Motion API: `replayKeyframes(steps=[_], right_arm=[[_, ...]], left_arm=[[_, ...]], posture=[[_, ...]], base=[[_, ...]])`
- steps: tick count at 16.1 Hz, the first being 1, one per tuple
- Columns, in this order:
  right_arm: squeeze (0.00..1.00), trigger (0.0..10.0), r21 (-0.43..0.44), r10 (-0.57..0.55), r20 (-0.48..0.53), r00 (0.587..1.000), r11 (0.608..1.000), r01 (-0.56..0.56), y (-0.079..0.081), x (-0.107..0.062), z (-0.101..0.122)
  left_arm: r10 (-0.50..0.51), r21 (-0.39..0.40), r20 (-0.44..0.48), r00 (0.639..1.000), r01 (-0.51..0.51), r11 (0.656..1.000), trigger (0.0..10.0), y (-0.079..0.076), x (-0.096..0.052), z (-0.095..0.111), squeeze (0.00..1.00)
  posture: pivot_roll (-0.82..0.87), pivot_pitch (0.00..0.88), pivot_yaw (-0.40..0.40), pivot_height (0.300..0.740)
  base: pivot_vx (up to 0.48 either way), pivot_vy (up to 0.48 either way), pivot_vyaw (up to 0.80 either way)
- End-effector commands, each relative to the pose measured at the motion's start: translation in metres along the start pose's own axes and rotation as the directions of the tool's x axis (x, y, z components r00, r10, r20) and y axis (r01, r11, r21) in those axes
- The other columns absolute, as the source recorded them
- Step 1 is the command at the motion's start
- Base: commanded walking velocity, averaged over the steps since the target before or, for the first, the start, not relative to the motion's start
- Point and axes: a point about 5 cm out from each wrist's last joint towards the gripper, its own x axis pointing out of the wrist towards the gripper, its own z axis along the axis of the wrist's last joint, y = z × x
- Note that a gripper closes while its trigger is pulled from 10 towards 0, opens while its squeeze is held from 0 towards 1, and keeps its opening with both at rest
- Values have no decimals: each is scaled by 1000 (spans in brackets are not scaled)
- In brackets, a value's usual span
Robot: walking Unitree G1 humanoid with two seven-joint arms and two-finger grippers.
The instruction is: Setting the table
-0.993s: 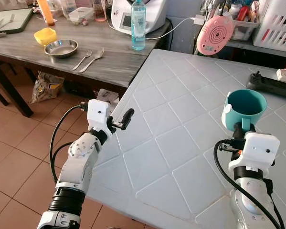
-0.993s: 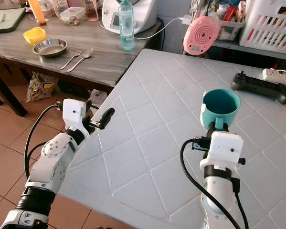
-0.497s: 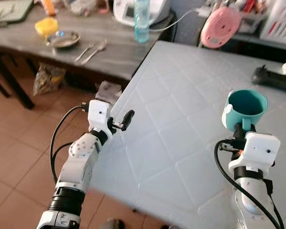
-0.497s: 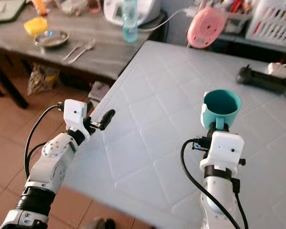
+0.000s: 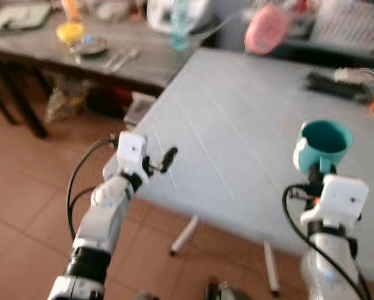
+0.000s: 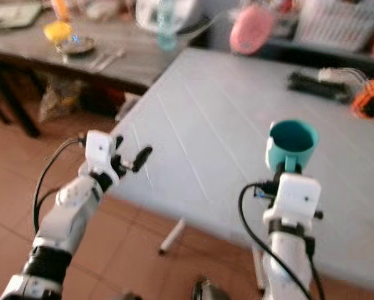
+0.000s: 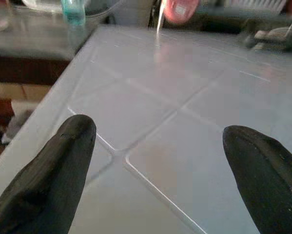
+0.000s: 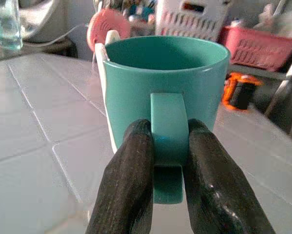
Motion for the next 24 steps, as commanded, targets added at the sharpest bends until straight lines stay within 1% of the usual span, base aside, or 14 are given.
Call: replayKeyframes(steps=[1, 2, 5, 8, 9, 14, 18, 24], right_arm=[[0, 10000, 0, -4, 42, 999, 1000, 4, 0, 2, 9], [0, 10000, -1, -8, 44, 999, 1000, 8, -1, 2, 9], [0, 10000, -2, -18, 49, 999, 1000, 18, -2, 4, 10], [0, 10000, -2, -24, 52, 998, 1000, 25, -2, 5, 11], [0, 10000, -3, -24, 51, 998, 1000, 24, -2, 6, 11], [0, 10000, -2, -20, 55, 998, 1000, 20, -1, 7, 11], [0, 10000, -2, -16, 57, 998, 1000, 16, 0, 7, 10], [0, 10000, -6, -15, 61, 998, 1000, 15, 1, 6, 10]], left_arm=[[11, 20, 1, 1000, -11, 1000, 10000, 4, -1, 1, 0], [8, 31, 9, 1000, -9, 999, 10000, 5, -1, 2, 0], [25, 13, -1, 1000, -25, 1000, 10000, 9, -1, 2, 0], [23, 20, 1, 1000, -23, 1000, 10000, 11, 0, 1, 0], [20, 19, 3, 1000, -20, 1000, 10000, 11, 0, 1, 0], [9, 16, 13, 1000, -9, 1000, 10000, 9, 3, 3, 0], [4, 17, 21, 1000, -4, 1000, 10000, 8, 4, 3, 0], [-1, 16, 32, 999, 1, 1000, 10000, 5, 5, 3, 0]], posture=[[47, 89, 7, 740], [46, 89, 8, 740], [48, 89, 5, 740], [49, 88, 3, 740], [50, 86, 2, 740], [52, 79, 2, 740], [54, 75, 4, 740], [56, 77, 4, 740]], base=[[0, 0, 0], [0, 0, 0], [0, 0, 0], [0, 0, 0], [0, 0, -756], [0, 447, -800], [0, 480, -463], [0, 480, 0]])
